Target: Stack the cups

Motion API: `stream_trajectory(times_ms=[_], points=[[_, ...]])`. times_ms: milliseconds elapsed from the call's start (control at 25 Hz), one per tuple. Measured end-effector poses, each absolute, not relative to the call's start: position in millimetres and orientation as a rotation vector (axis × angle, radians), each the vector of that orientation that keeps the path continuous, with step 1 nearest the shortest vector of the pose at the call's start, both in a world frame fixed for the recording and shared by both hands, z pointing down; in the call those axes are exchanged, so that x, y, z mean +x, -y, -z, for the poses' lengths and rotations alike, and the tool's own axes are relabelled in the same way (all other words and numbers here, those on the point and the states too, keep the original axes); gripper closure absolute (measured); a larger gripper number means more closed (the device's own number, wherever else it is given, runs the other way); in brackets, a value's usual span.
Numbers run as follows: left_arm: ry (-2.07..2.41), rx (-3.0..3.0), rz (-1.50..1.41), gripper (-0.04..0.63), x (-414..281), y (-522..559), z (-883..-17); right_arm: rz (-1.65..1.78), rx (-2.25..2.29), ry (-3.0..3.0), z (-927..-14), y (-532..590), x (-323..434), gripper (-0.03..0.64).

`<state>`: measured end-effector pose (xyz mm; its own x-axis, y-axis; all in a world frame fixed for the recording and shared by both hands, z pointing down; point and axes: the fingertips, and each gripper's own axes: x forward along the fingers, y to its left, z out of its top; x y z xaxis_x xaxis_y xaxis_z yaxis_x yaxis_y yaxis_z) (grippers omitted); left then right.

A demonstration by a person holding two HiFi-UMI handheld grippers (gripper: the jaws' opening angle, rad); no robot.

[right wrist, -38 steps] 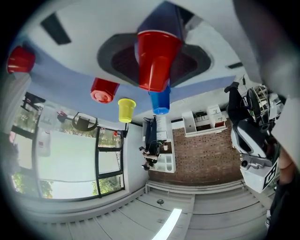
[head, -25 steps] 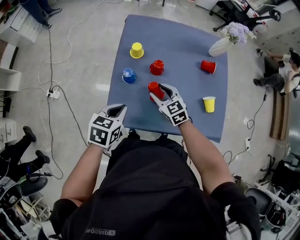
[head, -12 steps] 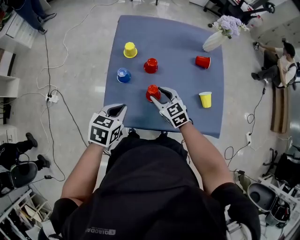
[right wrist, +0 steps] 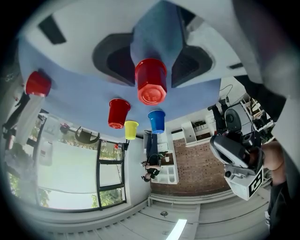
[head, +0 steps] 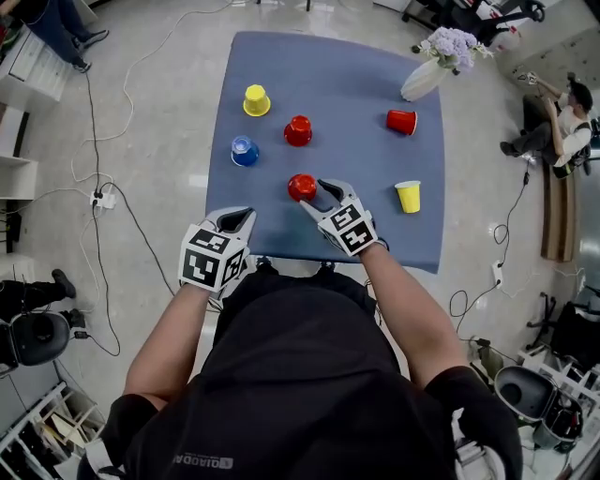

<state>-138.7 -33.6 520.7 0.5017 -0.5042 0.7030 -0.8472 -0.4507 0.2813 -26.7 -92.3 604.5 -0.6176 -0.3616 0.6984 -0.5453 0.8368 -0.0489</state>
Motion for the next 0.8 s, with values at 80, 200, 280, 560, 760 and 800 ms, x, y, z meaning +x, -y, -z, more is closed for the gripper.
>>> stream_trajectory(times_ms=[80,200,280,560,760,800], points=[[1.101,2.128,-0.715,0.591,-138,35,-521,-0.332,0.673,2.288,-600,94,-27,0.379],[1.104,2.129,-0.712,0.591,-137,38,-521,-0.299,0.697,2.267,-595,98,-29,0.379],[1.104,2.132,-0.709,0.591,-136,40,-521,-0.284,0.687,2.250,-596,99,-33,0.379],[1.105,2.136,-0.698,0.591,-135,39,-519,-0.200,0.688,2.171,-600,106,-38,0.405],[1.109,2.130,-0.692,0.591,-137,40,-520,-0.191,0.711,2.169,-594,123,-47,0.407],[1.108,2.130,-0.691,0.591,-137,40,-521,-0.196,0.705,2.161,-596,124,-48,0.407]])
